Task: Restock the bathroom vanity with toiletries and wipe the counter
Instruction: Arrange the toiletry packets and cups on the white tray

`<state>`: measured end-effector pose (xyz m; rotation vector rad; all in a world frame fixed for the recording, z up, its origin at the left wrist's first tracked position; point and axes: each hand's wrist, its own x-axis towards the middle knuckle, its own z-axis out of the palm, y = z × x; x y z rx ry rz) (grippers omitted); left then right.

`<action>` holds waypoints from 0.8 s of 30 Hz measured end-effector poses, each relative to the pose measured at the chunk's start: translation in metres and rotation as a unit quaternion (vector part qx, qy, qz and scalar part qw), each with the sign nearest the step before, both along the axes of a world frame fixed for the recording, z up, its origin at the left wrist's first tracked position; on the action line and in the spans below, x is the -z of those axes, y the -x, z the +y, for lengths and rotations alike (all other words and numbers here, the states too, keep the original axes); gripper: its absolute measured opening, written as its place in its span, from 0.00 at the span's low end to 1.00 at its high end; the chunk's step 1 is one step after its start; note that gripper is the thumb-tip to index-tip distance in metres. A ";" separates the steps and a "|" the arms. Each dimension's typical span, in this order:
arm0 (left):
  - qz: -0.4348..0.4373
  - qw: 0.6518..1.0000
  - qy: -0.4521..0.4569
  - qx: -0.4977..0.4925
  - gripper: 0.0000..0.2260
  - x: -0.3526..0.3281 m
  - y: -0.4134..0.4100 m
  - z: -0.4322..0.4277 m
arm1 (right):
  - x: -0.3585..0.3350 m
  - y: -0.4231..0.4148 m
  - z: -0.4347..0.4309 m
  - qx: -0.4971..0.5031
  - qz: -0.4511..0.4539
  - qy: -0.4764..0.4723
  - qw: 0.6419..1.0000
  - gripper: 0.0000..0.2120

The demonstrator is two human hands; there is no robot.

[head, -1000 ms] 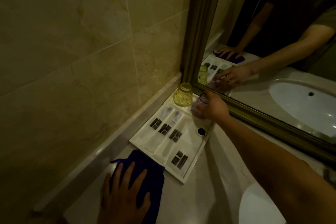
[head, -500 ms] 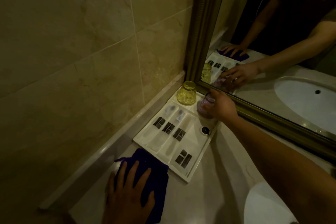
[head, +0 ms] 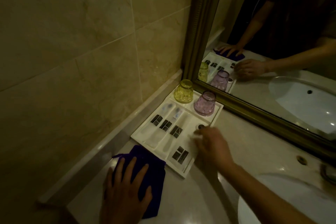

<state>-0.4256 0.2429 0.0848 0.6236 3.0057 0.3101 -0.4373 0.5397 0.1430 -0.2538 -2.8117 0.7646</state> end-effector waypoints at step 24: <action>-0.035 0.999 0.005 -0.005 0.29 -0.010 -0.004 -0.002 | 0.007 -0.045 -0.050 -0.112 -0.043 -0.074 0.990 0.30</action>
